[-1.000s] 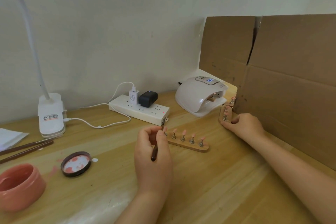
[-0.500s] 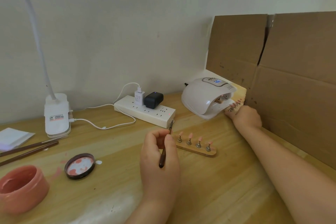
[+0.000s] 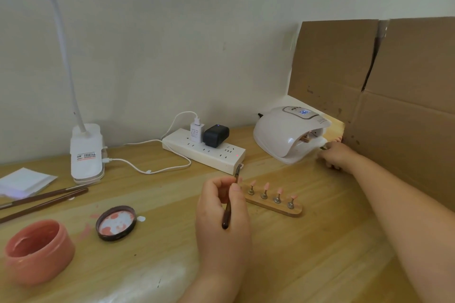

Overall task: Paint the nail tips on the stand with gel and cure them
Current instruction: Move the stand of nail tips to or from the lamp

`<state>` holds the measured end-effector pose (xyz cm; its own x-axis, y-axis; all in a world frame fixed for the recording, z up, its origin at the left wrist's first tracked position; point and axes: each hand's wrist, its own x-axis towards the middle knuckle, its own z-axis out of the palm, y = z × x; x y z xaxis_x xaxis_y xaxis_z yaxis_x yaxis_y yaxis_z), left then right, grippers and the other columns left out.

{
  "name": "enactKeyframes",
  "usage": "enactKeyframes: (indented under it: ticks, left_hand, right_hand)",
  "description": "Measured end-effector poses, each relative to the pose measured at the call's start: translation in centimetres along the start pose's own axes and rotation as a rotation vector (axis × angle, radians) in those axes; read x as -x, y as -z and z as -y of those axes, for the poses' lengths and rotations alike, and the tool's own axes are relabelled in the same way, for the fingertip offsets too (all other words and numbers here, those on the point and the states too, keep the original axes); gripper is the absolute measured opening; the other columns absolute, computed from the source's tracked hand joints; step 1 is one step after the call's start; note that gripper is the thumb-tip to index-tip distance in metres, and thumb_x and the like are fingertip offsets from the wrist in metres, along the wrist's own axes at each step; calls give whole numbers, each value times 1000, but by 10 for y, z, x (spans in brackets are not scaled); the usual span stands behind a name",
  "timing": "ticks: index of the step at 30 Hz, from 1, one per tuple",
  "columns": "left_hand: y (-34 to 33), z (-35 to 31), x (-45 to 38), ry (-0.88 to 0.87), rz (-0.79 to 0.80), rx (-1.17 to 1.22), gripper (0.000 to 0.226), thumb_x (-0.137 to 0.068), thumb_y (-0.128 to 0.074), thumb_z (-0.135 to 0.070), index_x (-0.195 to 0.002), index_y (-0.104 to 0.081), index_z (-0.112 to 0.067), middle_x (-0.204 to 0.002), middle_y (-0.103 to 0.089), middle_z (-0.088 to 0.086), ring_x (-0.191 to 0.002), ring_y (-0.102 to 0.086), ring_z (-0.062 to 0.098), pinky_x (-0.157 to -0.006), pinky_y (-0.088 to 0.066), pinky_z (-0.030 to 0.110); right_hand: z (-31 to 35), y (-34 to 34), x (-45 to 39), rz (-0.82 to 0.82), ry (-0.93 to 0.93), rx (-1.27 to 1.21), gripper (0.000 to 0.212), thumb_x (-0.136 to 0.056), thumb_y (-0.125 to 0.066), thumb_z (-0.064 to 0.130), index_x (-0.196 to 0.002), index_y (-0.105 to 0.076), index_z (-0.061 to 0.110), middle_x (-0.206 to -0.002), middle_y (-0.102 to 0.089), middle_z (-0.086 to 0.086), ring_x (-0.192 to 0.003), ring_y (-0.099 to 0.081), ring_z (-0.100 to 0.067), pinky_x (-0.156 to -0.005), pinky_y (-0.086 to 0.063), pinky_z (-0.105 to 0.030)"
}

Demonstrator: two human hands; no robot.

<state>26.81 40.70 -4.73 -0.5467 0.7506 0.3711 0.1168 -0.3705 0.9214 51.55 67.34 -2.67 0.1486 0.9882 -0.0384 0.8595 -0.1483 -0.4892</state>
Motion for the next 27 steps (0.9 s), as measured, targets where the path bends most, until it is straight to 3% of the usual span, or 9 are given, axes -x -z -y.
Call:
enactKeyframes:
  ticks: [2,3,6,8,14,18,21,24,27]
  left_hand:
    - [0,1,0,-4,-3,1,14,-85,-47,-41,-89,-59,-35,-86,-66,-8,-87,-62,15,-72,-47,32]
    - [-1,1,0,-5,-5,1,13,-85,-48,-41,-89,-59,-35,-85,-66,-8,-85,-61,15,-71,-46,32]
    - [-1,1,-1,4,-17,12,14,-84,-48,-41,-89,-59,-35,-85,-66,-11,-84,-60,15,-70,-45,32]
    - [-1,1,-1,5,-21,14,13,-84,-48,-40,-89,-59,-35,-85,-66,-11,-85,-61,15,-71,-46,32]
    - [0,-1,-2,14,-17,10,12,-86,-47,-39,-87,-58,-35,-86,-66,-11,-86,-62,8,-72,-45,27]
    - [1,-3,-2,36,-3,8,10,-87,-47,-41,-87,-56,-36,-87,-69,-10,-88,-63,6,-72,-44,24]
    - [2,-3,-3,51,-6,10,8,-96,-51,-31,-90,-56,-33,-88,-69,-14,-89,-63,0,-70,-42,18]
    - [2,-2,-4,43,-12,-6,12,-96,-51,-22,-91,-57,-30,-89,-67,-26,-88,-62,-4,-66,-40,7]
    - [2,-3,-5,36,-7,-15,11,-96,-51,-22,-91,-56,-31,-90,-64,-30,-88,-61,-6,-63,-39,4]
  right_hand:
    - [5,-3,-1,2,34,-120,40,-92,-52,22,-131,-47,14,-68,-66,-9,-54,-51,-23,-54,-40,-27]
    - [7,-4,2,-22,65,-140,43,-91,-53,24,-133,-48,15,-71,-68,-10,-58,-55,-23,-56,-43,-29]
    - [13,-10,23,-96,208,-68,18,-85,-57,30,-98,-64,19,-80,-67,-5,-72,-62,-22,-67,-50,-33]
    - [13,-9,44,-36,335,53,7,-82,-59,26,-84,-64,21,-77,-64,0,-73,-60,-19,-66,-48,-31]
    - [3,17,116,203,572,139,23,-85,-65,14,-104,-67,26,-71,-59,6,-58,-48,1,-61,-41,-14]
    - [10,12,163,415,553,33,53,-67,-78,56,-114,-63,38,-66,-57,12,-56,-46,2,-57,-37,-14]
    - [14,-4,176,322,550,3,67,-50,-72,76,-108,-63,45,-60,-54,14,-54,-46,3,-57,-36,-16]
    - [14,-15,176,228,564,-58,50,-51,-72,76,-94,-65,52,-55,-51,14,-53,-46,1,-60,-38,-26]
    - [14,-21,175,216,561,-120,38,-52,-72,75,-83,-65,56,-52,-50,13,-52,-45,2,-59,-38,-26]
